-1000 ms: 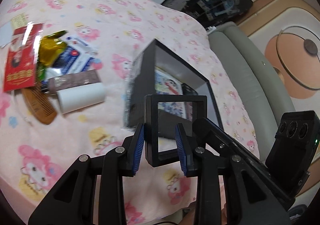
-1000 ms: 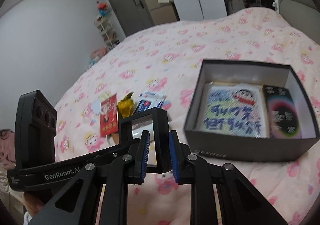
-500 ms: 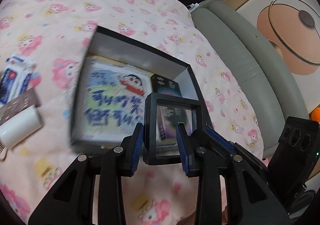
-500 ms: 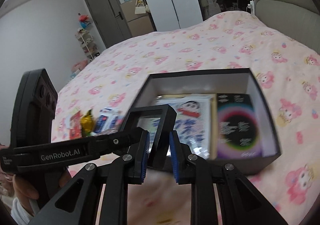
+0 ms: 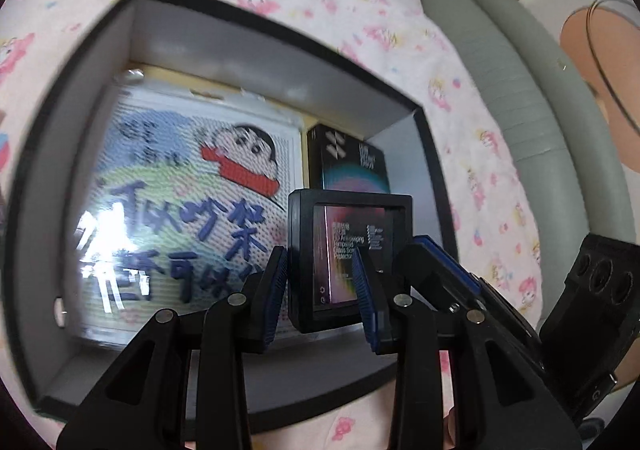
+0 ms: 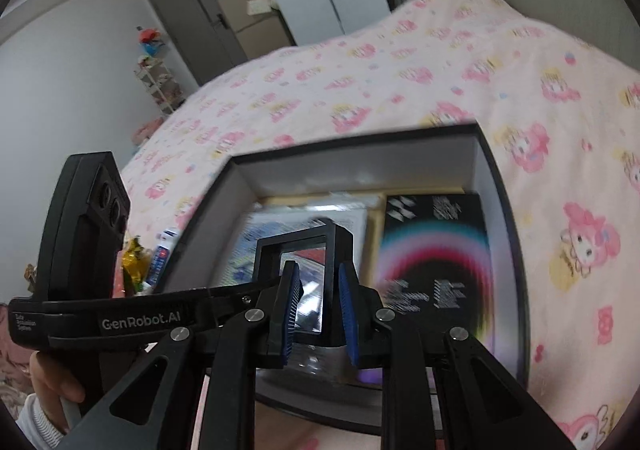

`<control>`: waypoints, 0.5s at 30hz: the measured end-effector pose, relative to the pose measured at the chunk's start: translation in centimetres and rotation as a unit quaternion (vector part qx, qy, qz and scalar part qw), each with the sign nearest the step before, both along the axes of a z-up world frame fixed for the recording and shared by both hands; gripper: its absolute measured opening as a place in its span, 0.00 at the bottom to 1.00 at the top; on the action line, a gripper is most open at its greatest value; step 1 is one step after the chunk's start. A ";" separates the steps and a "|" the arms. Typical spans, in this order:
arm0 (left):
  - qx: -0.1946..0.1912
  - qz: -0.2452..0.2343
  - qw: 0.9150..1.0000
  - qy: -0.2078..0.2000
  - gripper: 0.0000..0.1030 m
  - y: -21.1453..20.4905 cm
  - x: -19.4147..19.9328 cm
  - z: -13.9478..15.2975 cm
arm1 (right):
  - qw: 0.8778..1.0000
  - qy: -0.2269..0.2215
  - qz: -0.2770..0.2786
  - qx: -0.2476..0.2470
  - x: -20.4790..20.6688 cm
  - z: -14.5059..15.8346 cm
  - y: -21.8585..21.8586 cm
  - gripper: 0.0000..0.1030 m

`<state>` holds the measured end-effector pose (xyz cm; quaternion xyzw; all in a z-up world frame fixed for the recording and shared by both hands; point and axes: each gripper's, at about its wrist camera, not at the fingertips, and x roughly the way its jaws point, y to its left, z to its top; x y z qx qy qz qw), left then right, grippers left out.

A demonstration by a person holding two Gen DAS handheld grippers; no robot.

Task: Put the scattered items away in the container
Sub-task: 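Lower the black frame into the box against the Smart Devil box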

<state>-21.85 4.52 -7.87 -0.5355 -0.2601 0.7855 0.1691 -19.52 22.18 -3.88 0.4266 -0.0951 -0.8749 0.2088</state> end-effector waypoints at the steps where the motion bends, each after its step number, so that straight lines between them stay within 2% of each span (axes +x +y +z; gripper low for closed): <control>1: -0.004 -0.002 1.000 -0.004 0.31 0.2 -0.1 -0.2 | 1.000 -0.007 -0.007 0.001 -0.2 -0.4 0.4 0.18; 7: -0.028 -0.011 0.999 -0.030 0.30 1.7 -0.5 -1.6 | 0.999 -0.032 -0.027 0.013 -0.8 -2.1 1.2 0.18; 11: -0.041 -0.017 0.998 -0.047 0.30 2.6 -0.7 -2.6 | 0.999 -0.027 -0.036 0.031 -0.6 -2.1 1.4 0.18; 15: -0.044 -0.014 0.998 -0.033 0.30 2.9 -0.3 -2.0 | 0.998 -0.021 -0.045 0.049 -0.4 -2.1 1.7 0.18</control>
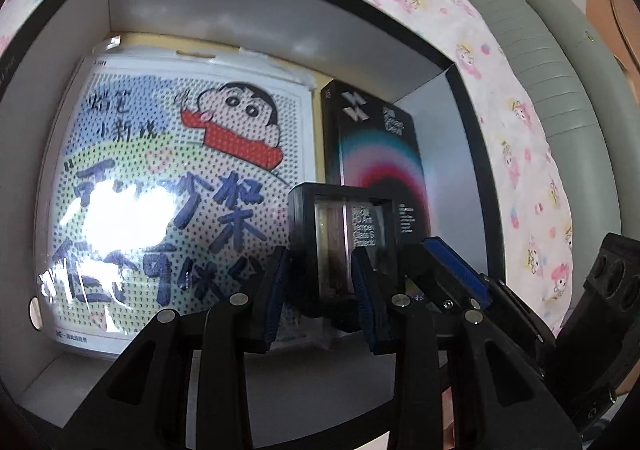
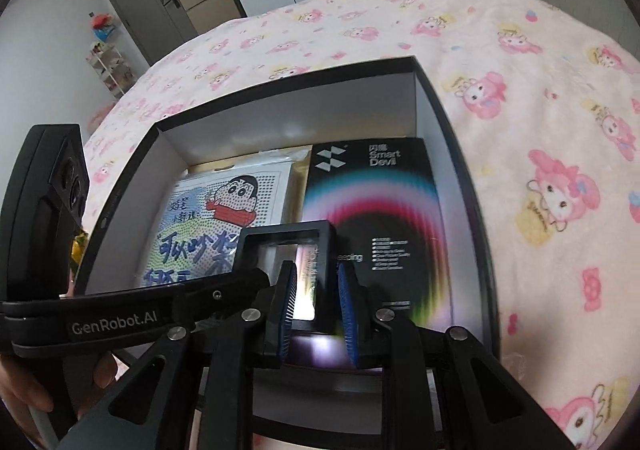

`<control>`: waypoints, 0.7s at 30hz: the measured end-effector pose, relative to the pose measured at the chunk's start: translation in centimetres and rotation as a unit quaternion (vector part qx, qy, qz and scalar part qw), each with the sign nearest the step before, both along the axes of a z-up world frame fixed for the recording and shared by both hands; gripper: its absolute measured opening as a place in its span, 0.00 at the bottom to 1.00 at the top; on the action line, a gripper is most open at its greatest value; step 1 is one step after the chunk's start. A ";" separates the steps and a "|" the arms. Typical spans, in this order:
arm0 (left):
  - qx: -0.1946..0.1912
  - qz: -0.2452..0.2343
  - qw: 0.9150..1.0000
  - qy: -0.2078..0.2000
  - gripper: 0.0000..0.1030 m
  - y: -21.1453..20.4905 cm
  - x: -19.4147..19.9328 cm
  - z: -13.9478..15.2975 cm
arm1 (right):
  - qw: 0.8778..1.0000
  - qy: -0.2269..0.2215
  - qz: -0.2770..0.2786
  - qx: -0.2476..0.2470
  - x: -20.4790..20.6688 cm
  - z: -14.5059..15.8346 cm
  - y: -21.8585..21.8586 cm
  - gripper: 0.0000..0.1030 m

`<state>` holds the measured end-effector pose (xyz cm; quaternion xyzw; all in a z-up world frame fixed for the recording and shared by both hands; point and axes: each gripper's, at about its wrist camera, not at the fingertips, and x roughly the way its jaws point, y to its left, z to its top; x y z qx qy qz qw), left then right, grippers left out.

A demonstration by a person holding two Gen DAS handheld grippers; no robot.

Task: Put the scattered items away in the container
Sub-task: 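Lower the black frame into the box against the Smart Devil box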

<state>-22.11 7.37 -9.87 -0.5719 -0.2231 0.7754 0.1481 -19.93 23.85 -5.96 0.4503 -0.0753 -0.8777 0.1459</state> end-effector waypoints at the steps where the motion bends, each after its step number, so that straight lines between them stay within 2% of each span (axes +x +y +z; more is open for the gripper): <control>1: 0.001 0.007 1.000 0.007 0.30 -0.2 0.1 0.4 | 1.000 0.001 -0.002 0.005 0.1 0.0 0.1 0.19; 4: -0.003 0.036 0.999 0.020 0.33 -1.0 0.3 1.2 | 1.000 0.005 -0.008 0.018 0.2 0.0 0.2 0.21; 6: -0.018 0.051 0.999 0.004 0.33 -1.2 0.1 1.0 | 1.000 0.008 -0.012 0.028 0.3 0.0 0.4 0.21; 10: -0.035 0.045 0.998 -0.027 0.33 -0.3 -0.3 0.1 | 0.999 0.008 -0.015 0.043 0.4 0.0 0.2 0.21; 14: -0.047 0.035 0.998 -0.033 0.33 0.7 -0.7 -0.2 | 0.998 0.013 -0.020 0.054 0.5 -0.1 0.1 0.21; 21: -0.022 0.009 0.999 -0.038 0.33 1.6 -0.4 -0.1 | 0.998 0.019 -0.034 0.056 0.5 -0.1 0.1 0.21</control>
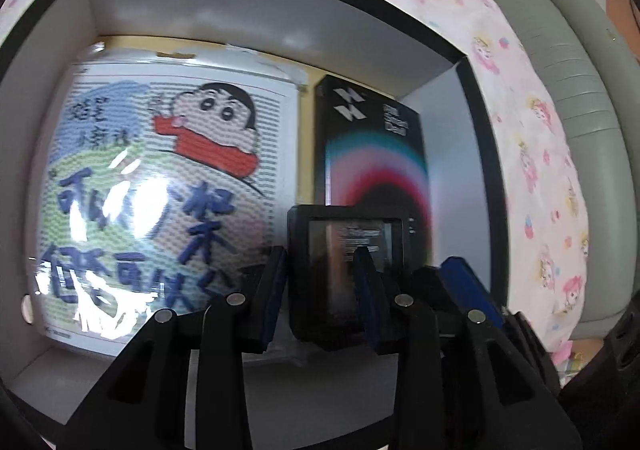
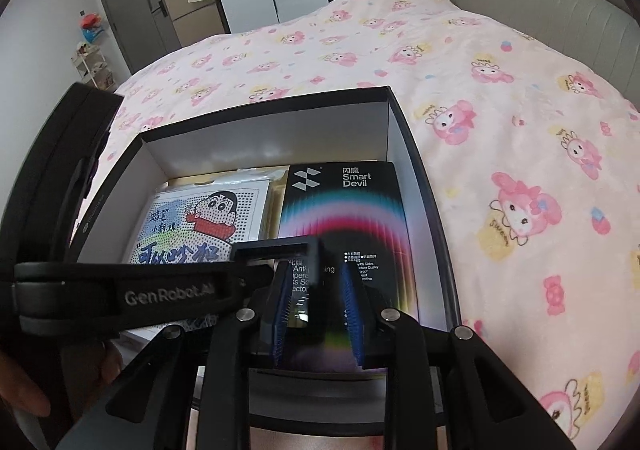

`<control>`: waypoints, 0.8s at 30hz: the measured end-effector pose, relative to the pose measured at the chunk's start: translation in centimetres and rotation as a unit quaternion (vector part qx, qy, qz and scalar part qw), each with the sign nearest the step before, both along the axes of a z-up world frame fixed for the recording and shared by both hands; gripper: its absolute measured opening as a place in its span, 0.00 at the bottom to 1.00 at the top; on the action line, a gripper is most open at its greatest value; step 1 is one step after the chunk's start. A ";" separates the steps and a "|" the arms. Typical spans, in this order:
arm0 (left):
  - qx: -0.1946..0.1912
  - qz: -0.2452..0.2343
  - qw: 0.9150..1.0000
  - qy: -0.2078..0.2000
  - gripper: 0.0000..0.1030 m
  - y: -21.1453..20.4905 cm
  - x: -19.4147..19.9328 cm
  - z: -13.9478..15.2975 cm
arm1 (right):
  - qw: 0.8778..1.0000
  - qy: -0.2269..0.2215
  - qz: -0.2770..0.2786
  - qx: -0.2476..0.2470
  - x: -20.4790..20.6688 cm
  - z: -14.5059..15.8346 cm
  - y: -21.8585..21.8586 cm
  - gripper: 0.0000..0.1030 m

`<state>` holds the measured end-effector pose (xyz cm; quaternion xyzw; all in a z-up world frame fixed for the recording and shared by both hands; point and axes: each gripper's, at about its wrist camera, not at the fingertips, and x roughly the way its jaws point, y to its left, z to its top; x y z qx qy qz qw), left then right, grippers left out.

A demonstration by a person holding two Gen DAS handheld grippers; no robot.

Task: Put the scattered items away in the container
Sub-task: 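Lower the black frame into the box against the Smart Devil box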

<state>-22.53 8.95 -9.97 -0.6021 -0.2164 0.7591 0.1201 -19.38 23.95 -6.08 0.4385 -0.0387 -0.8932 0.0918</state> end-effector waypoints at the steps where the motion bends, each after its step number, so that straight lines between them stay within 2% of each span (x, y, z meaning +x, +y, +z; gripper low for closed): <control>1: 0.006 -0.002 1.000 0.001 0.33 0.0 0.1 0.0 | 1.000 0.000 0.001 -0.001 0.0 0.0 0.0 0.21; 8: 0.048 -0.016 0.999 0.004 0.35 -0.3 0.5 0.1 | 1.000 0.002 0.006 0.018 0.1 -0.2 -0.4 0.22; 12: 0.017 -0.020 0.999 0.023 0.35 -0.5 0.9 0.6 | 1.000 -0.003 0.005 0.013 0.1 -0.5 -0.4 0.22; 16: 0.016 -0.046 0.999 0.022 0.33 0.1 1.3 0.2 | 1.000 -0.005 -0.023 -0.016 0.2 -0.6 0.1 0.22; 20: 0.021 -0.042 0.999 0.018 0.33 0.8 1.0 -0.3 | 1.000 -0.007 -0.020 0.011 0.2 -0.9 -0.5 0.22; 22: 0.029 -0.035 0.999 0.021 0.33 0.2 0.9 -0.4 | 1.000 -0.007 -0.017 0.015 0.1 -1.0 -0.6 0.22; 24: 0.018 -0.024 0.999 0.031 0.33 -1.0 0.9 -0.7 | 1.000 -0.010 -0.012 0.013 0.1 -1.1 -0.7 0.23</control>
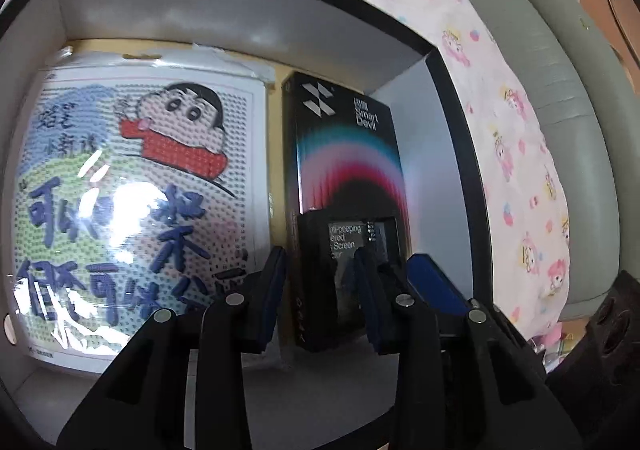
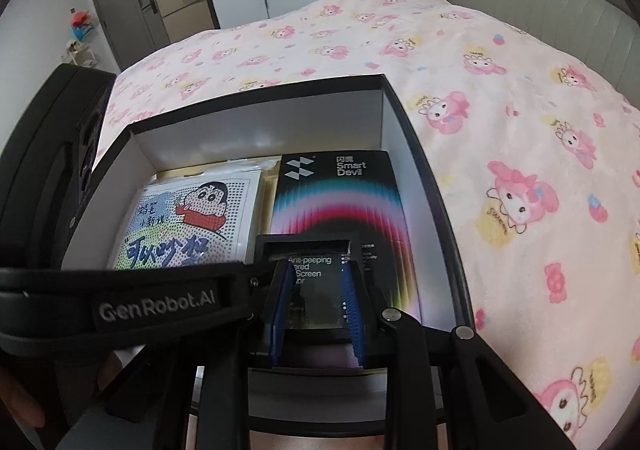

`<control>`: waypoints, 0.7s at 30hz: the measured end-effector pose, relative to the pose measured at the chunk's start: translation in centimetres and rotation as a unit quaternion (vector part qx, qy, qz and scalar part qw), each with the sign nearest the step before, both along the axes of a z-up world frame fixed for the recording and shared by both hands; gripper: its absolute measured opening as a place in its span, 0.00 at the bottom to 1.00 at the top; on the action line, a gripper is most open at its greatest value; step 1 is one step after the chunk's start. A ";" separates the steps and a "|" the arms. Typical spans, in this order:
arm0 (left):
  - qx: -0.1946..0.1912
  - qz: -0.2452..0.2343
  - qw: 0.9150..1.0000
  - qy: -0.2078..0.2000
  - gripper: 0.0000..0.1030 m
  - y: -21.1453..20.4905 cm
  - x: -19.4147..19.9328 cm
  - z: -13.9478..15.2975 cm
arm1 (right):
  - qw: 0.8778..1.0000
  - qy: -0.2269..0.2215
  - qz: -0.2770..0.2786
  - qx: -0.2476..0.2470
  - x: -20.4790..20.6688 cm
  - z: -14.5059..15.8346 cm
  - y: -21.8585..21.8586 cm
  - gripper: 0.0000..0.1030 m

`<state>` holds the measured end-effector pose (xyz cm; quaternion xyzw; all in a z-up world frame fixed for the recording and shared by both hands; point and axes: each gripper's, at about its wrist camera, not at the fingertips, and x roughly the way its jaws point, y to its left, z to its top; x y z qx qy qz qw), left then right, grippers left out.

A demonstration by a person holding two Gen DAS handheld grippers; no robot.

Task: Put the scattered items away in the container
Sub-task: 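Lower the black frame into the box against the Smart Devil box, then open the right tool and release the frame inside the box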

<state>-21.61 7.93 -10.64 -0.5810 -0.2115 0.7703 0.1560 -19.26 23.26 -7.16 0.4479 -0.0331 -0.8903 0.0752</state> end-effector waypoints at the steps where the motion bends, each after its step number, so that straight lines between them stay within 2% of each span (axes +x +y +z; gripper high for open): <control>1: -0.008 0.002 1.000 0.007 0.33 -0.9 0.0 -0.5 | 1.000 -0.003 0.003 -0.002 -0.1 -0.2 0.0 0.25; 6: -0.024 -0.004 0.999 0.047 0.33 -0.9 1.1 1.3 | 1.000 -0.011 -0.004 -0.019 0.2 0.1 0.3 0.26; 11: -0.049 -0.015 0.995 0.090 0.35 -0.3 2.6 3.9 | 0.999 -0.006 -0.014 -0.030 1.0 0.8 0.3 0.34; 14: -0.060 -0.028 0.992 0.106 0.35 -0.3 3.0 5.7 | 0.999 -0.002 -0.024 -0.042 1.7 1.5 0.8 0.35; 16: -0.059 -0.027 0.991 0.116 0.35 -0.8 3.8 6.7 | 0.999 0.004 -0.029 -0.042 2.5 2.1 1.0 0.40; 21: -0.067 -0.023 0.988 0.138 0.36 0.2 5.7 8.8 | 0.998 0.026 -0.042 -0.041 4.9 4.1 1.3 0.41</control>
